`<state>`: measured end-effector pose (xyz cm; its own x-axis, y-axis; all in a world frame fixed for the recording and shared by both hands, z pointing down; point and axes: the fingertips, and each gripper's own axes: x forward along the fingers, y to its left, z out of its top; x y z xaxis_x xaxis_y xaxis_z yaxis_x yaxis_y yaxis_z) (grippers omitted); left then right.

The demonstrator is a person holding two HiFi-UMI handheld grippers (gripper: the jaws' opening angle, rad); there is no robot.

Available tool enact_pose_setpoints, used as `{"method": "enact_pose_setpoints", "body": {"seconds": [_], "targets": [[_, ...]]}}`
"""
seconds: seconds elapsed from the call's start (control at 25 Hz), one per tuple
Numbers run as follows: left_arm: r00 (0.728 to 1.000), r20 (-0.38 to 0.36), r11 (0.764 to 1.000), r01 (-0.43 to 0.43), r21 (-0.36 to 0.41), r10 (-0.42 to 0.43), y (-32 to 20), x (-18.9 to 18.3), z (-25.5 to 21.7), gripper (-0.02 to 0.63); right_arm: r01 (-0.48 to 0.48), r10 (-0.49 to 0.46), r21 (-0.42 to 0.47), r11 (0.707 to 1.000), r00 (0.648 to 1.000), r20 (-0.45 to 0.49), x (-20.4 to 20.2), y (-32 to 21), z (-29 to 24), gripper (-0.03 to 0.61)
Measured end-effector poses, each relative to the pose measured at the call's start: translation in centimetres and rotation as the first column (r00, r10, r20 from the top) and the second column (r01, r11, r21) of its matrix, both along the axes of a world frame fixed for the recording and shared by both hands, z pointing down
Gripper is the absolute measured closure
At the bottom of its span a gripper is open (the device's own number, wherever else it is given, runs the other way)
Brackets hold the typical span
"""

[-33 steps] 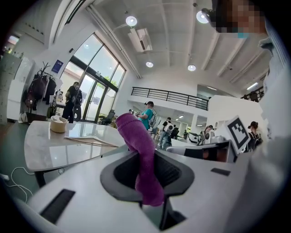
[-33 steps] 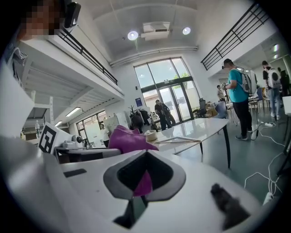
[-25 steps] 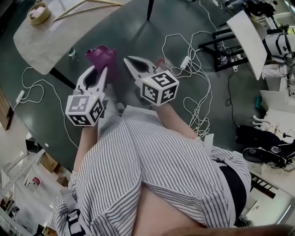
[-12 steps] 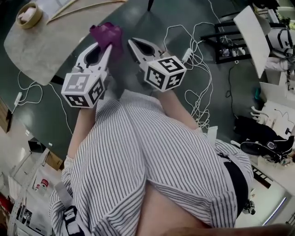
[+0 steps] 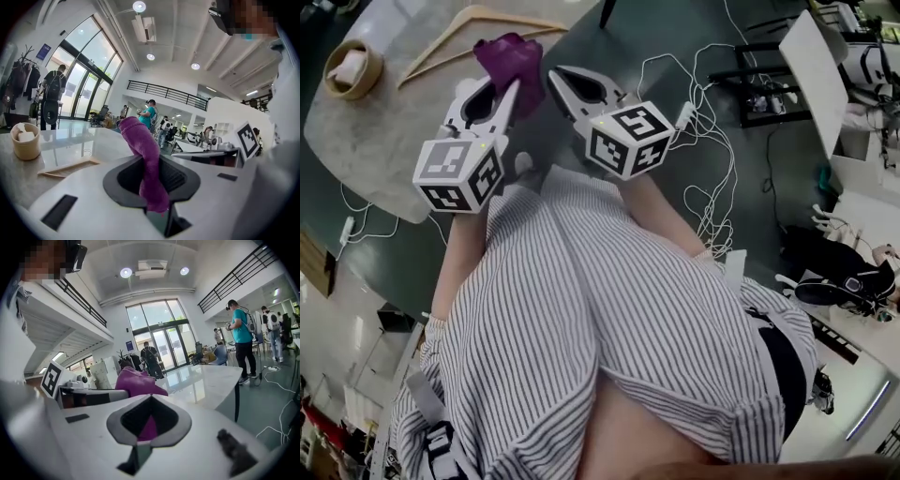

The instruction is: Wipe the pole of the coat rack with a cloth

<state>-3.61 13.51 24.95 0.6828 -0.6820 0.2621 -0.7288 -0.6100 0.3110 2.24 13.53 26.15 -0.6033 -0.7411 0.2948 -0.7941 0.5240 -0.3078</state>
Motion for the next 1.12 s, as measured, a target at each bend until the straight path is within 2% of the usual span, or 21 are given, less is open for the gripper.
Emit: {"method": "enact_pose_setpoints", "body": {"seconds": [0.4,0.56,0.92,1.12], "targets": [[0.999,0.008,0.998,-0.052,-0.03,0.052,-6.6,-0.8,1.2,0.529,-0.088,0.088,-0.025,0.996,0.996,0.001,0.8,-6.9,0.9,0.563],[0.998,0.016,0.997,-0.065,-0.047,0.066,-7.4,-0.6,2.3,0.529,-0.087,0.087,-0.071,0.994,0.996,0.005,1.1,-7.6,2.5,0.563],[0.999,0.011,0.995,-0.047,-0.083,0.048,-10.4,-0.1,3.1,0.529,-0.067,0.067,-0.109,0.992,0.998,-0.002,1.8,-10.5,3.3,0.563],[0.996,0.066,0.997,-0.051,-0.05,0.055,-13.1,0.8,2.7,0.529,-0.051,0.051,-0.12,0.992,0.999,0.0,2.5,-13.1,3.5,0.563]]}}
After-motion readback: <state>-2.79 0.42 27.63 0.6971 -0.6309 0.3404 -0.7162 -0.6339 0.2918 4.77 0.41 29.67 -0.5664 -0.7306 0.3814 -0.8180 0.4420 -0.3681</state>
